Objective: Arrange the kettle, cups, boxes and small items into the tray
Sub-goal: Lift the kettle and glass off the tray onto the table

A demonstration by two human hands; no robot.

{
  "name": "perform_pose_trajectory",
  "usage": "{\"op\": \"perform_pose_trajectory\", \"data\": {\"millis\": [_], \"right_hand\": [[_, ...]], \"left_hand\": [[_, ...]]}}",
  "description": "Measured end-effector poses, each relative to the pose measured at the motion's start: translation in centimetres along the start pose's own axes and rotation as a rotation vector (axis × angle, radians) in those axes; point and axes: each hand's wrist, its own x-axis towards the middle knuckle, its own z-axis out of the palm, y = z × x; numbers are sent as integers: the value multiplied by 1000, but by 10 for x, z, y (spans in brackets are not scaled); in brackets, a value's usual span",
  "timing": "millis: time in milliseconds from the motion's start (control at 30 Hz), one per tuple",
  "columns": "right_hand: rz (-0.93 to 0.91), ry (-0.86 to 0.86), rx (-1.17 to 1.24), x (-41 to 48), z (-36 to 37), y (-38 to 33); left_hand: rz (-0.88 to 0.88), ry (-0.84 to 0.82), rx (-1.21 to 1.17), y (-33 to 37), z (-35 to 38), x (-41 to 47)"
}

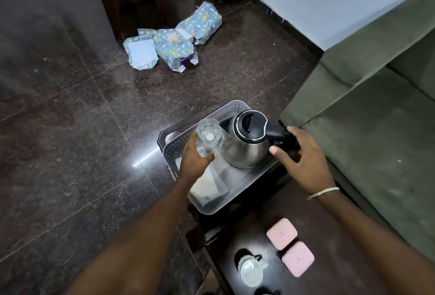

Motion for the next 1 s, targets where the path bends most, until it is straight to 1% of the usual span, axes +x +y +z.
{"op": "perform_pose_trajectory", "data": {"millis": [33, 100, 167, 233, 300, 367, 433, 467, 567, 633, 700, 767, 867, 1000], "right_hand": [[16, 31, 41, 7, 4, 4], [43, 57, 89, 21, 7, 10], [58, 50, 135, 36, 13, 16], [120, 26, 174, 51, 17, 19], [216, -42, 242, 67, 17, 27], [239, -166, 309, 77, 18, 35], [285, -244, 453, 79, 23, 42], [312, -251, 527, 79, 26, 45], [350, -209, 712, 76, 36, 55], [387, -203, 782, 73, 39, 60], [400, -195, 786, 71, 41, 63], [402, -130, 775, 71, 45, 63], [357, -37, 709, 71, 50, 63], [331, -17, 698, 65, 49, 55]], "left_hand": [[13, 10, -59, -5, 3, 9], [12, 11, -85, -9, 6, 21], [39, 41, -99, -15, 11, 35], [76, 63, -119, -19, 17, 43], [79, 66, -117, -21, 21, 47], [86, 66, -143, -25, 25, 49], [87, 75, -165, -28, 28, 49], [93, 87, -167, -29, 28, 48], [115, 118, -163, -32, 28, 47], [120, 138, -159, -31, 27, 43], [130, 154, -155, -29, 24, 39], [137, 150, -143, -27, 21, 36], [164, 147, -126, -22, 14, 30], [213, 144, -111, -8, -1, 17]]}}
